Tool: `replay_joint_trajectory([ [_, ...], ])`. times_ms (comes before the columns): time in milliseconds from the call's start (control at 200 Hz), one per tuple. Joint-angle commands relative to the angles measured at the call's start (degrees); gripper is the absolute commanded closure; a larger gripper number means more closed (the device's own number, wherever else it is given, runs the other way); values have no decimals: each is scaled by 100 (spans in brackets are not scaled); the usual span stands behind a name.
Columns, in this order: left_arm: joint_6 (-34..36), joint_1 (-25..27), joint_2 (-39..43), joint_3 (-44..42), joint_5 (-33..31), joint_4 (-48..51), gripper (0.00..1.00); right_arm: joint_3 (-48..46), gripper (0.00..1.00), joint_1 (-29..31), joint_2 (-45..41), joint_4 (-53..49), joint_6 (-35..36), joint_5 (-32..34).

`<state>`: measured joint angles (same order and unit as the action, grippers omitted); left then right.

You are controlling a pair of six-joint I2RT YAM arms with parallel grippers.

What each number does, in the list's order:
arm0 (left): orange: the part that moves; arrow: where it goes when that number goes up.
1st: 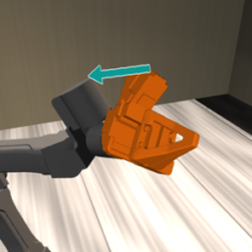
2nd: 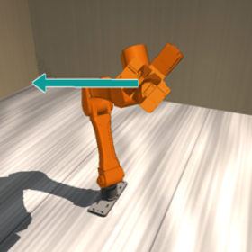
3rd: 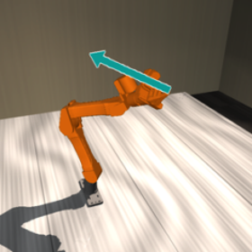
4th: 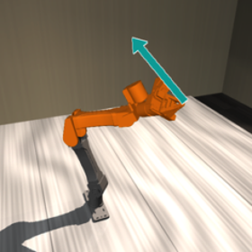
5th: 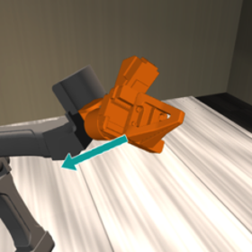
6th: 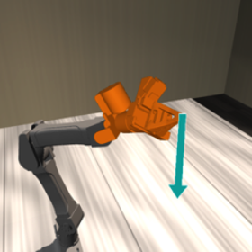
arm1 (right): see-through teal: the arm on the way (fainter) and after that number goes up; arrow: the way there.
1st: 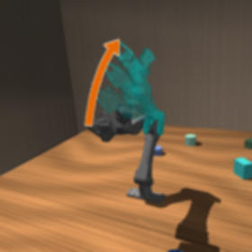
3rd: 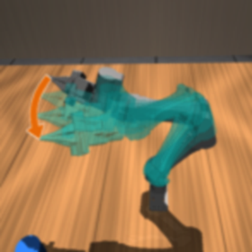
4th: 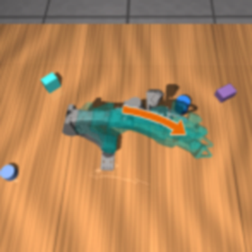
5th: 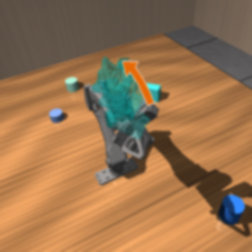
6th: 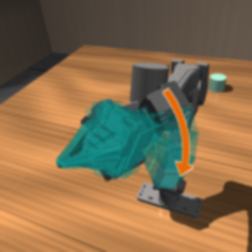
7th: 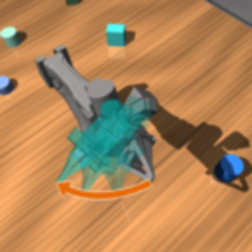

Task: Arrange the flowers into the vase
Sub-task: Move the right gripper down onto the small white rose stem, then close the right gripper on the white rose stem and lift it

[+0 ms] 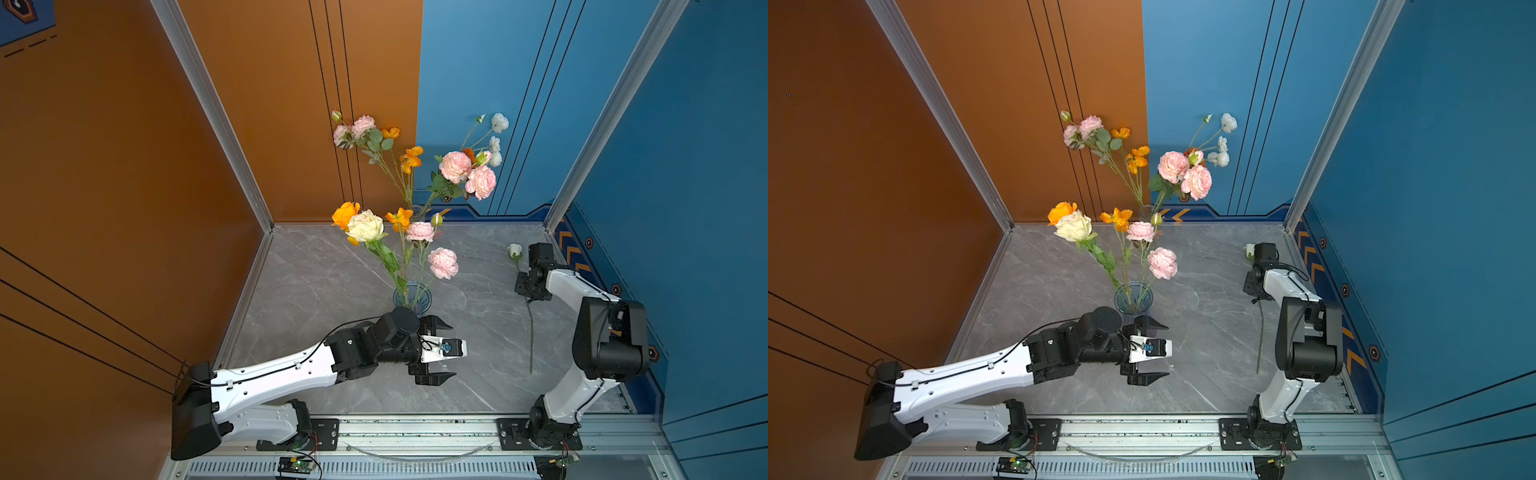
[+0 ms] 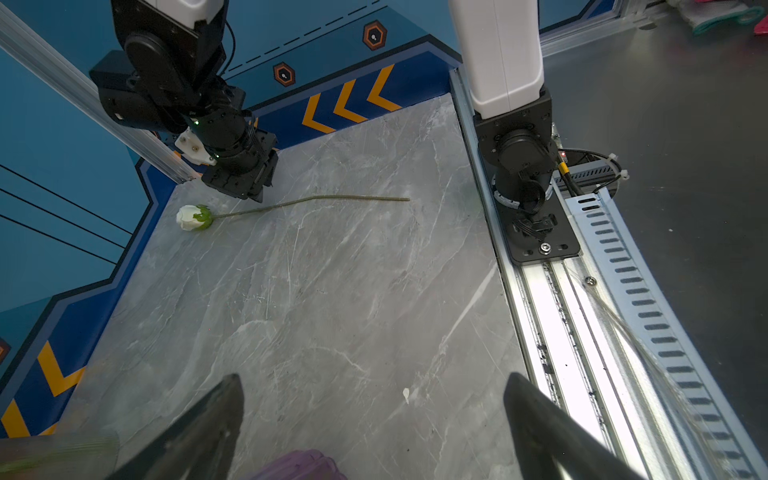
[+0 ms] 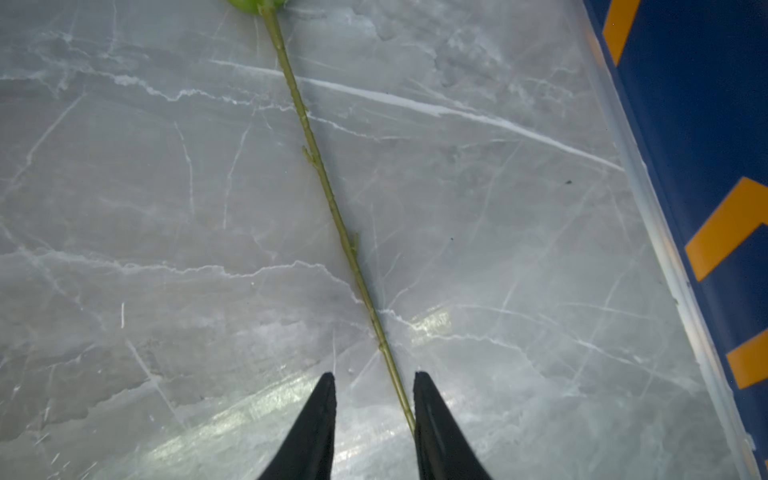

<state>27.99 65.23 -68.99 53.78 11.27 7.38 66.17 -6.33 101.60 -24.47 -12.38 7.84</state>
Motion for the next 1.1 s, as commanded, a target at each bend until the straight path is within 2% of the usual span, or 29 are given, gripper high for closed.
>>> replay_joint_trajectory([
  [0, -147, 60, 88, -24, -91, -144, 2, 263, 66, -130, 333, 26, 305, -223],
  [200, -243, 60, 102, -113, -299, -353, 2, 594, 66, -424, 797, 35, 499, -816],
  [345, -238, 45, 89, -124, -281, -355, 2, 698, 67, -465, 992, 113, 528, -979],
  [506, -200, 51, 83, -122, -234, -314, 2, 912, 68, -459, 1255, 55, 477, -1038],
  [741, -162, 56, 88, -100, -219, -246, 2, 1402, 68, -325, 1638, -402, 545, -764],
  [931, -162, 59, 89, -89, -169, -207, 2, 1594, 77, -207, 1687, -673, 675, -592],
  [1096, -165, 60, 88, -86, -152, -183, 2, 1583, 88, -158, 1842, -717, 737, -596],
])
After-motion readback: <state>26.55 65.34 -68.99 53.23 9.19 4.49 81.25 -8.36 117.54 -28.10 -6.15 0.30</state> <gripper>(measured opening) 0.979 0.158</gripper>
